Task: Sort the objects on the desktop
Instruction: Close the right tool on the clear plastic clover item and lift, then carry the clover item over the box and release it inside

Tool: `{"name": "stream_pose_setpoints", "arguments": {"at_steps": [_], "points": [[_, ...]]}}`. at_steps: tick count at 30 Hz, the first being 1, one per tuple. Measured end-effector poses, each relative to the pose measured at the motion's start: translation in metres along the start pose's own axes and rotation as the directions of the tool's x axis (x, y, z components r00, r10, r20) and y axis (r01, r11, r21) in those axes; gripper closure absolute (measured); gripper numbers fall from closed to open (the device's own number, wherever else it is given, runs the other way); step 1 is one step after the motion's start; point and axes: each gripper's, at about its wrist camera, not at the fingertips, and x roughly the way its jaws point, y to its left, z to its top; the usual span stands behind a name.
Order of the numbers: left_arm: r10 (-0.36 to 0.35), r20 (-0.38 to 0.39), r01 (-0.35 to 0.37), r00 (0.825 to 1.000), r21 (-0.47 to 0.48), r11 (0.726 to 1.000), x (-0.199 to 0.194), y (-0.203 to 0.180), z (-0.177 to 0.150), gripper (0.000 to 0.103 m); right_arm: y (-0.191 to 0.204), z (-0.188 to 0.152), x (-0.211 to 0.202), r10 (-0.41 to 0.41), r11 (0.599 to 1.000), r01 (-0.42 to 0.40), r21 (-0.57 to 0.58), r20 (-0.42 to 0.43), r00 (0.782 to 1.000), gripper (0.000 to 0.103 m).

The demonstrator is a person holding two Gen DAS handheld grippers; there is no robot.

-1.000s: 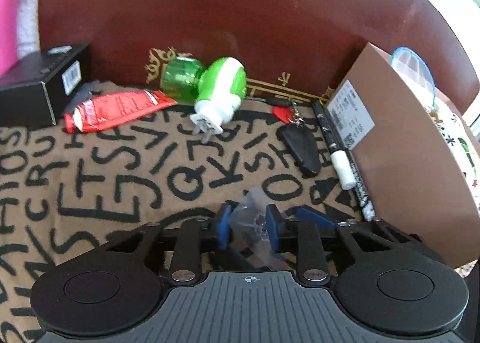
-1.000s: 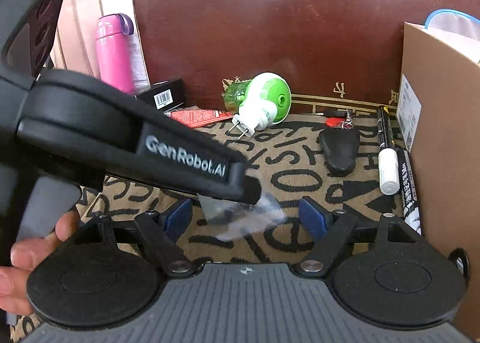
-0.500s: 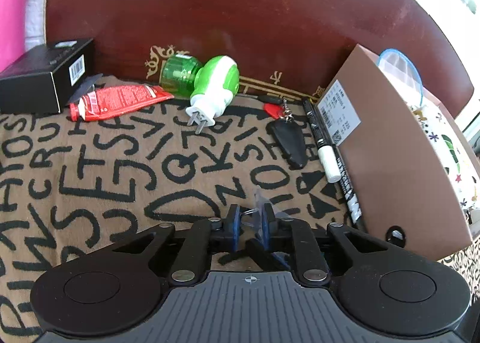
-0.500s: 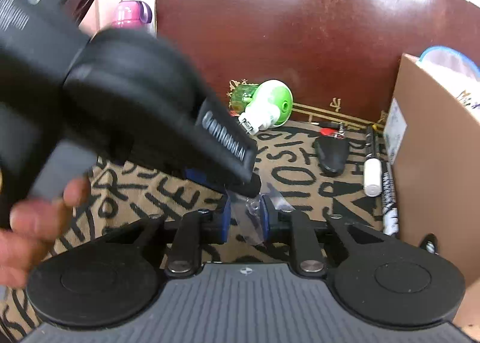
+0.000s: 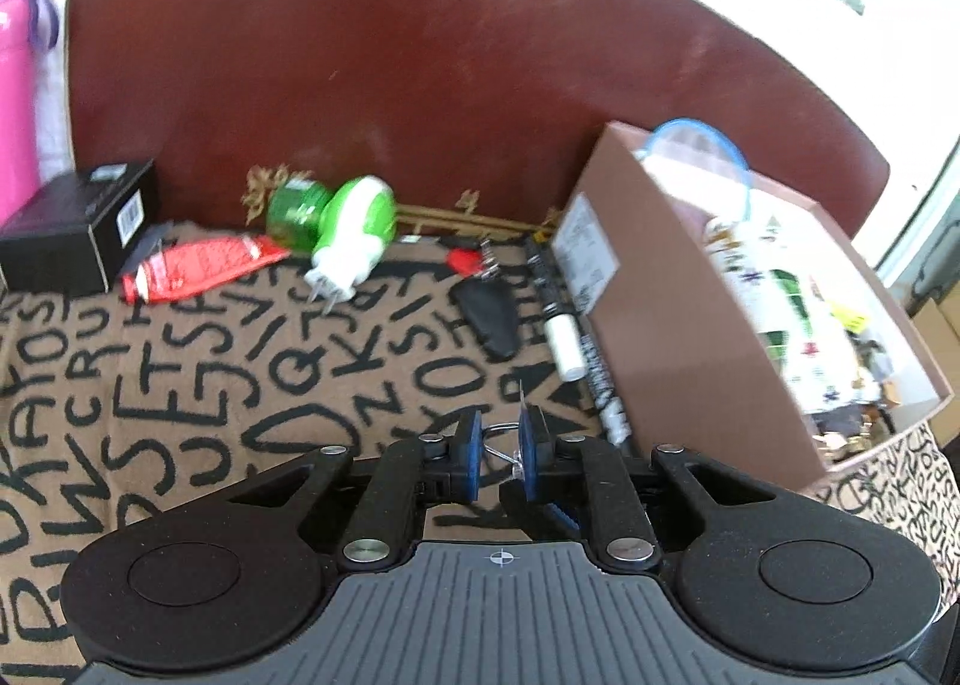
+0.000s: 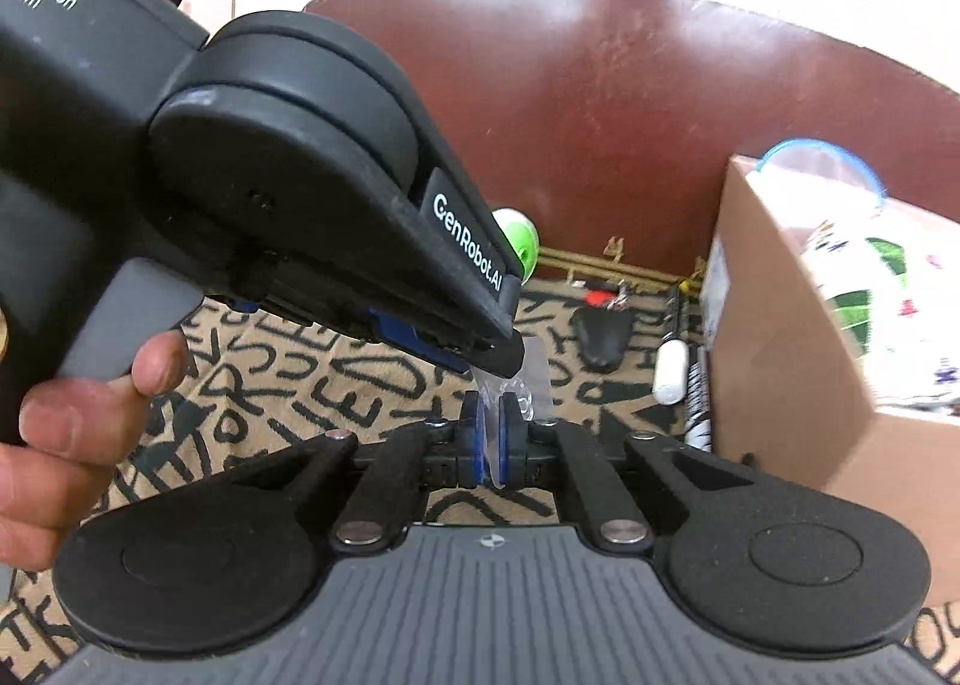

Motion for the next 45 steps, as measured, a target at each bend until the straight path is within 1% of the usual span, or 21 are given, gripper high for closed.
{"name": "stream_pose_setpoints", "arguments": {"at_steps": [2, 8, 13, 17, 22, 27, 31, 36, 37, 38, 39, 40, 41, 42, 43, 44, 45], "points": [[-0.005, 0.021, 0.005, 1.0, 0.014, 1.0, -0.008, -0.01, 0.002, 0.094, -0.004, 0.002, -0.004, -0.008, 1.0, 0.008, 0.004, 0.024, 1.0, 0.098], [-0.019, 0.103, 0.012, 0.994, 0.071, 0.997, -0.039, -0.043, 0.011, 0.094, -0.017, 0.016, -0.036, -0.034, 0.999, 0.032, 0.018, 0.115, 0.993, 0.098], [-0.053, 0.174, 0.03, 0.983, 0.135, 0.99, -0.062, -0.079, 0.025, 0.094, -0.034, 0.031, -0.063, -0.071, 0.997, 0.065, 0.036, 0.203, 0.977, 0.098], [-0.091, 0.197, 0.053, 0.976, 0.191, 0.98, -0.068, -0.11, 0.034, 0.094, -0.053, 0.037, -0.08, -0.121, 0.992, 0.11, 0.057, 0.251, 0.96, 0.098], [-0.151, 0.188, 0.1, 0.97, 0.259, 0.961, -0.055, -0.152, 0.04, 0.094, -0.083, 0.037, -0.093, -0.2, 0.979, 0.181, 0.094, 0.269, 0.942, 0.098], [-0.205, 0.161, 0.15, 0.965, 0.297, 0.943, -0.028, -0.187, 0.039, 0.094, -0.119, 0.031, -0.096, -0.275, 0.959, 0.249, 0.133, 0.247, 0.929, 0.098], [-0.22, 0.131, 0.175, 0.967, 0.287, 0.942, -0.002, -0.204, 0.041, 0.094, -0.143, 0.025, -0.087, -0.31, 0.948, 0.284, 0.143, 0.221, 0.925, 0.098], [-0.211, 0.114, 0.171, 0.971, 0.289, 0.942, 0.022, -0.212, 0.049, 0.092, -0.166, 0.023, -0.072, -0.32, 0.943, 0.291, 0.16, 0.21, 0.924, 0.098], [-0.211, 0.109, 0.173, 0.971, 0.283, 0.943, 0.026, -0.212, 0.051, 0.088, -0.169, 0.022, -0.069, -0.32, 0.943, 0.288, 0.169, 0.209, 0.924, 0.098], [-0.215, 0.103, 0.18, 0.971, 0.277, 0.944, 0.03, -0.211, 0.052, 0.066, -0.169, 0.02, -0.073, -0.319, 0.942, 0.286, 0.176, 0.207, 0.925, 0.097], [-0.216, 0.098, 0.183, 0.971, 0.272, 0.945, 0.032, -0.21, 0.052, 0.062, -0.168, 0.019, -0.07, -0.319, 0.941, 0.284, 0.184, 0.198, 0.927, 0.097], [-0.208, 0.107, 0.173, 0.972, 0.27, 0.947, 0.032, -0.208, 0.05, 0.043, -0.166, 0.018, -0.073, -0.318, 0.94, 0.284, 0.189, 0.184, 0.93, 0.095], [-0.198, 0.122, 0.159, 0.973, 0.27, 0.95, 0.03, -0.207, 0.047, 0.015, -0.167, 0.015, -0.072, -0.315, 0.94, 0.281, 0.195, 0.174, 0.933, 0.078], [-0.184, 0.147, 0.14, 0.972, 0.267, 0.954, 0.026, -0.205, 0.044, 0.005, -0.167, 0.012, -0.073, -0.326, 0.935, 0.29, 0.205, 0.174, 0.929, 0.048], [-0.163, 0.191, 0.111, 0.968, 0.257, 0.96, 0.02, -0.202, 0.038, 0.0, -0.166, 0.009, -0.075, -0.348, 0.927, 0.309, 0.212, 0.179, 0.92, 0.036], [-0.156, 0.228, 0.097, 0.961, 0.249, 0.964, 0.014, -0.201, 0.034, 0.0, -0.164, 0.007, -0.077, -0.367, 0.921, 0.327, 0.212, 0.187, 0.911, 0.025], [-0.16, 0.255, 0.096, 0.954, 0.246, 0.965, 0.009, -0.198, 0.029, 0.0, -0.163, 0.005, -0.079, -0.375, 0.919, 0.336, 0.208, 0.19, 0.907, 0.025]]}}
